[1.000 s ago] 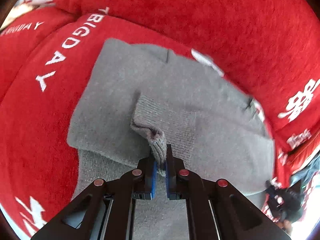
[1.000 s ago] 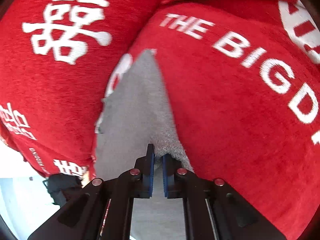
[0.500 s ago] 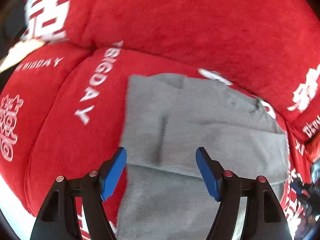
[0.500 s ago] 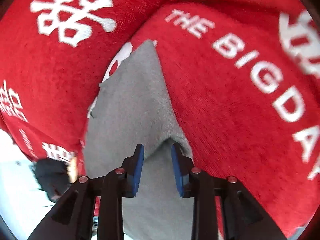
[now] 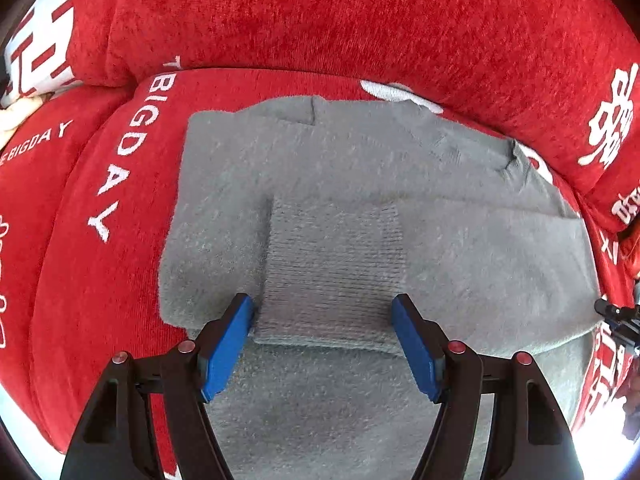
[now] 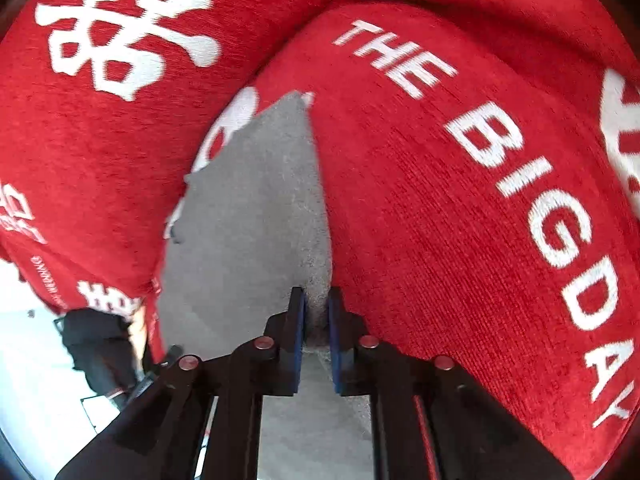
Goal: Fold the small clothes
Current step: 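Fold the held side edge inward with the right tool and open it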
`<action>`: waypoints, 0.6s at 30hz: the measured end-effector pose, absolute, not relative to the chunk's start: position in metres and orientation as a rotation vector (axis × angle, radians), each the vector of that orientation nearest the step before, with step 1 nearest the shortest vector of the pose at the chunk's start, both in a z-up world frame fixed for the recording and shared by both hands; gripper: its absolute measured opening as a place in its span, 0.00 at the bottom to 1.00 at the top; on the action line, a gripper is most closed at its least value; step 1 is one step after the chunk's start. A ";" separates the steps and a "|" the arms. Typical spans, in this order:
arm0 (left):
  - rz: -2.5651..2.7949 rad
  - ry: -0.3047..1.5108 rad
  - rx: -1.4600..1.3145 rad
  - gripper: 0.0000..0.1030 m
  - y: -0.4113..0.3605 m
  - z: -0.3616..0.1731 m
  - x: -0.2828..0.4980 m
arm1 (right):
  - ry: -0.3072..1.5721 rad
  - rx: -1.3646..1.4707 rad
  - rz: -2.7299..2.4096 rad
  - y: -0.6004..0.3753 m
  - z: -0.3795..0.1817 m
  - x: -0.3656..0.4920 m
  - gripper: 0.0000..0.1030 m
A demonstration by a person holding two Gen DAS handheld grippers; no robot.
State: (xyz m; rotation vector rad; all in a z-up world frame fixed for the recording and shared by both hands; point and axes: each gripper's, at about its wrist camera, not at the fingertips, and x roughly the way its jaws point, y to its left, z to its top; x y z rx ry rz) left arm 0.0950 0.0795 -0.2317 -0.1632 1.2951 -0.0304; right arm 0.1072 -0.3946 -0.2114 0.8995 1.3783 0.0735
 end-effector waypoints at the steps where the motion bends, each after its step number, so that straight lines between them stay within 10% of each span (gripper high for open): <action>1: -0.029 1.294 -0.152 0.70 0.078 -0.232 0.095 | 1.387 0.841 0.081 -0.393 -0.209 0.108 0.08; 18: 0.042 1.344 -0.441 0.70 0.181 -0.232 0.092 | 1.450 0.763 0.011 -0.378 -0.206 0.062 0.10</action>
